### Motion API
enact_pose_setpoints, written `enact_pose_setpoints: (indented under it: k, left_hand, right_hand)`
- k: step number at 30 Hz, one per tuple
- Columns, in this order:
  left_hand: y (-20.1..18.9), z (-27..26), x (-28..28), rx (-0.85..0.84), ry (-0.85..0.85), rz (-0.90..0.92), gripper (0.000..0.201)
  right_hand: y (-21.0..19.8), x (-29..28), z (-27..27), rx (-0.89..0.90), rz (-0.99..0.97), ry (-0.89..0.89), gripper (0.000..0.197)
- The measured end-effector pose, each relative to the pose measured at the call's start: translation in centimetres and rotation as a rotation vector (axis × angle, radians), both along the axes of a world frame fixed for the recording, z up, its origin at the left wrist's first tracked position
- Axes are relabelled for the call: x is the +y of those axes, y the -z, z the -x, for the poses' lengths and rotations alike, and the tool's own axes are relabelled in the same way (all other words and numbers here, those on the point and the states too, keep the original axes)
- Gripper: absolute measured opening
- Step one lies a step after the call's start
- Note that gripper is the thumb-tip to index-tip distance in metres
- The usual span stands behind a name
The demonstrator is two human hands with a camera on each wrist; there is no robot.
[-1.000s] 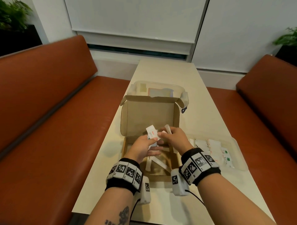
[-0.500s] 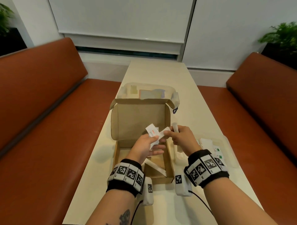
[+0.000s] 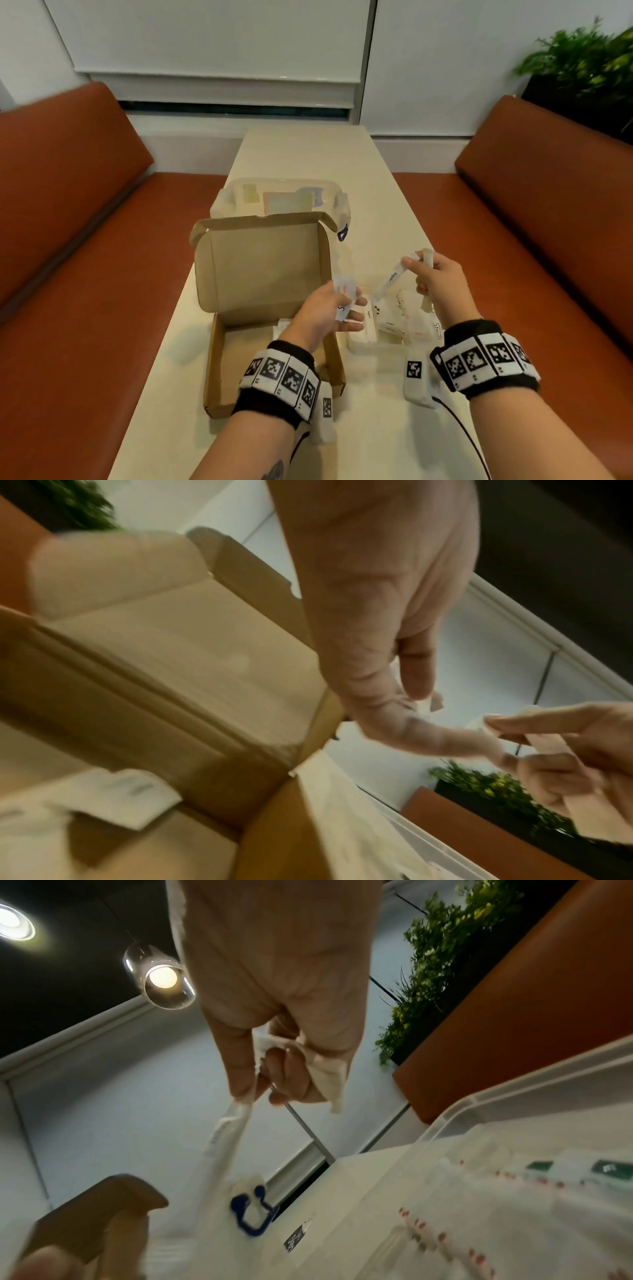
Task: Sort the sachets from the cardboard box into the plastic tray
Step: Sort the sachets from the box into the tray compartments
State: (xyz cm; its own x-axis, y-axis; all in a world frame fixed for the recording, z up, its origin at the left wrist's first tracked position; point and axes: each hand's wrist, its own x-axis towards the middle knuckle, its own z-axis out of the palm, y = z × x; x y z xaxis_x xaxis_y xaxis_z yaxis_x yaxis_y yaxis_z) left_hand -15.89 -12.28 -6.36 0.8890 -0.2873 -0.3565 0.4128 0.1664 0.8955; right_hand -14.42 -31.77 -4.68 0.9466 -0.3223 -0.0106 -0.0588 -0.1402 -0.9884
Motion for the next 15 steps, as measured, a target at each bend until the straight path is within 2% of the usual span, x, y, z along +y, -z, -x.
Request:
enact_pose_setpoints:
  k: [3, 6, 8, 9, 11, 15]
  left_hand:
    - [-0.1, -0.6, -2.0, 0.042, -0.091, -0.151, 0.023]
    - [-0.7, -2.0, -3.6, 0.165, 0.003, -0.355, 0.032]
    - [-1.2, -2.5, -4.4, 0.273, 0.051, -0.376, 0.029]
    - [-1.0, -2.9, -5.1, 0.274, 0.014, -0.326, 0.023]
    - [-0.6, -3.1, -5.7, 0.200, -0.048, -0.225, 0.017]
    - [0.5, -3.4, -6.5, -0.011, 0.049, -0.248, 0.024]
  right_hand:
    - [0.1, -1.2, -0.4, 0.006, 0.032, 0.034, 0.009]
    - [0.4, -1.9, -0.5, 0.022, 0.001, 0.038, 0.010]
    - [0.8, -2.2, -0.5, 0.042, -0.056, 0.035, 0.010]
    - [1.0, -2.5, -0.4, 0.051, -0.092, 0.035, 0.011]
    - [1.3, -3.1, -0.5, 0.062, -0.167, 0.034, 0.014]
    - [1.6, -4.5, -0.9, 0.073, -0.223, 0.027, 0.009]
